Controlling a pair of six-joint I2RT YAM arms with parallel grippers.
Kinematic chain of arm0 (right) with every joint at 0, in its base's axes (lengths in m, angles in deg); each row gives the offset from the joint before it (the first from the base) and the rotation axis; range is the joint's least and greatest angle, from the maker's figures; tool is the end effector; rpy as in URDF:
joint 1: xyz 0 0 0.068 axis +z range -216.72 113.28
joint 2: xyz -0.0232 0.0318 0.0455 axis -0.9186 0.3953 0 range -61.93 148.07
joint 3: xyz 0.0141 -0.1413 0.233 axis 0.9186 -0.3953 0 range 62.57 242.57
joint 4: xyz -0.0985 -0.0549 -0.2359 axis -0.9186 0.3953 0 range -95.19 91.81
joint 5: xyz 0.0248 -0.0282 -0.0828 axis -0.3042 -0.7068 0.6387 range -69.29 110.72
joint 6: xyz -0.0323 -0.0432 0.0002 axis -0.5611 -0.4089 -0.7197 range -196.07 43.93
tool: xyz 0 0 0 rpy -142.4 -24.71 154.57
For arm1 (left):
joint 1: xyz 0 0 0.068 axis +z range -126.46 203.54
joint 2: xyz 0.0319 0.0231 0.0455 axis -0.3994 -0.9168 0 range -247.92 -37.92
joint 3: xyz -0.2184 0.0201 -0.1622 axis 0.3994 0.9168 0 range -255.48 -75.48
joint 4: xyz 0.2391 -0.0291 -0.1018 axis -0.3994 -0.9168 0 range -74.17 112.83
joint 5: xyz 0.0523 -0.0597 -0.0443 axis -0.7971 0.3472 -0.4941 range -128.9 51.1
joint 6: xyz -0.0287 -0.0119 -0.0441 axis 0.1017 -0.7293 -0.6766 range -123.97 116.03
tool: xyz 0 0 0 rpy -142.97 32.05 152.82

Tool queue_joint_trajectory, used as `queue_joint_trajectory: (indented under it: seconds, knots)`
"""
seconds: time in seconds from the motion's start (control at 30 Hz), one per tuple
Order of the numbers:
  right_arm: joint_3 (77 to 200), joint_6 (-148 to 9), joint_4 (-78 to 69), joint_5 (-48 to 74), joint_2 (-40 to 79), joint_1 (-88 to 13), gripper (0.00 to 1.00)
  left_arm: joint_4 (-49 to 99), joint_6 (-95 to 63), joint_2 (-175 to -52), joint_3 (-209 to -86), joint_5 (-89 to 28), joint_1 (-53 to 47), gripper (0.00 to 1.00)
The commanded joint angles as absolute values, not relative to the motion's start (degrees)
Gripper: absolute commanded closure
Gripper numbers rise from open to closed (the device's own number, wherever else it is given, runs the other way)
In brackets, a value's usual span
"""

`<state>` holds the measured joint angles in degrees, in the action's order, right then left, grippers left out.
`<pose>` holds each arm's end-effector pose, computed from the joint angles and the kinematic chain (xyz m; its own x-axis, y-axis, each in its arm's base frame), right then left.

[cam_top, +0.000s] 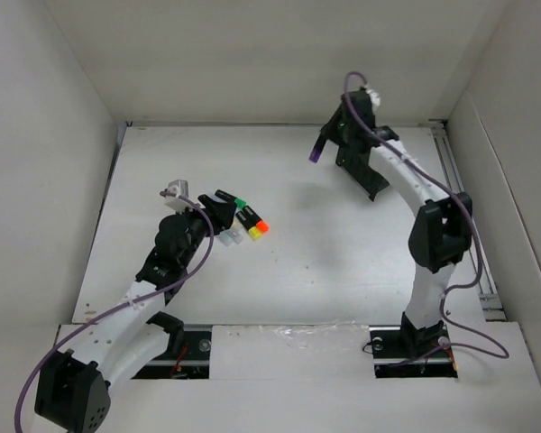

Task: Sort the stationery into containers
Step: Pick up the pen from the center of the board, then place the pen in the storage box.

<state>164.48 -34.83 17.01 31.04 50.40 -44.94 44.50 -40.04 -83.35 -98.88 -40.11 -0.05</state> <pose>0.4334 0.1662 0.3136 -0.5247 0.4887 -0.6970 0.1609 0.8610 0.4826 0.1781 -0.0769 0.2646 -0.2289 -0.5424 -0.8083 0.3043 0.7489 -0.5887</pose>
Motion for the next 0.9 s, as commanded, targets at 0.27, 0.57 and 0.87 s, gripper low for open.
queue_joint_trajectory:
  seconds: [0.27,0.57,0.87]
  knots:
    - [175.5,-30.4,13.1,59.0,53.3,-56.7,0.93,48.8,-40.4,-85.9,-101.5,-37.0,-0.3,0.46]
    - [180.8,-42.5,8.2,74.2,60.7,-56.7,0.92,48.9,-40.4,-88.3,-102.1,-36.4,-0.3,0.46]
    - [178.1,-44.9,4.8,76.3,62.0,-54.9,0.91,49.1,-40.4,-88.8,-102.1,-36.4,-0.3,0.46]
